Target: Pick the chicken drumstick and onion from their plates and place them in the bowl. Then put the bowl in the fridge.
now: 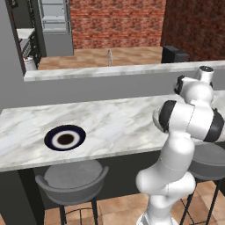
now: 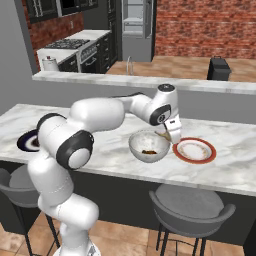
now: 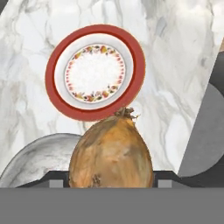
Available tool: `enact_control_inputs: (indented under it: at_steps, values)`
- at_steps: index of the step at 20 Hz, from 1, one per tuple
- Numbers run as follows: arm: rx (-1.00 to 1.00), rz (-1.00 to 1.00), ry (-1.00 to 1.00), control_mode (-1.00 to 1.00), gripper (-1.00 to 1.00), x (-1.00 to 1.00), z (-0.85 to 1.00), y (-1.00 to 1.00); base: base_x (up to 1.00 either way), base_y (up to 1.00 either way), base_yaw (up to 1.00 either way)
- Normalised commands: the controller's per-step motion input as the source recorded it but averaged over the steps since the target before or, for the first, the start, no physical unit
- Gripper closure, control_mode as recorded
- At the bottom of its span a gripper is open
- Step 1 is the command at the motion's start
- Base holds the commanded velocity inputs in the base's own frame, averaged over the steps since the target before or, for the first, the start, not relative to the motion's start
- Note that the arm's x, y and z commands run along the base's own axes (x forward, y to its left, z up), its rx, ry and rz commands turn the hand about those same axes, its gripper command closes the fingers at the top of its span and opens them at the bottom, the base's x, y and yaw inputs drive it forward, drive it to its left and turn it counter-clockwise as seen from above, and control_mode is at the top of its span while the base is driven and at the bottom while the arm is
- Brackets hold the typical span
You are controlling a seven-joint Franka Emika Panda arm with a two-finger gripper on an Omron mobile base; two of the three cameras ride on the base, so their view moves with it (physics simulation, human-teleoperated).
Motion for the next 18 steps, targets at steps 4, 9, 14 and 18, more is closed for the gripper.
enact_control_inputs:
  at_steps: [4,9,14,18]
  values:
    - [0.0,0.0,0.0,-1.0,1.0,0.16,0.03,0.47,0.0,0.0,0.0]
    - [0.0,0.0,0.01,-1.0,1.0,0.14,0.02,0.36,0.0,0.0,0.0]
    - [0.0,0.0,0.06,-1.0,1.0,0.17,0.0,0.2,0.0,0.0,0.0]
    - [0.03,0.0,0.06,-1.0,1.0,0.08,-0.02,0.1,0.0,0.0,0.0]
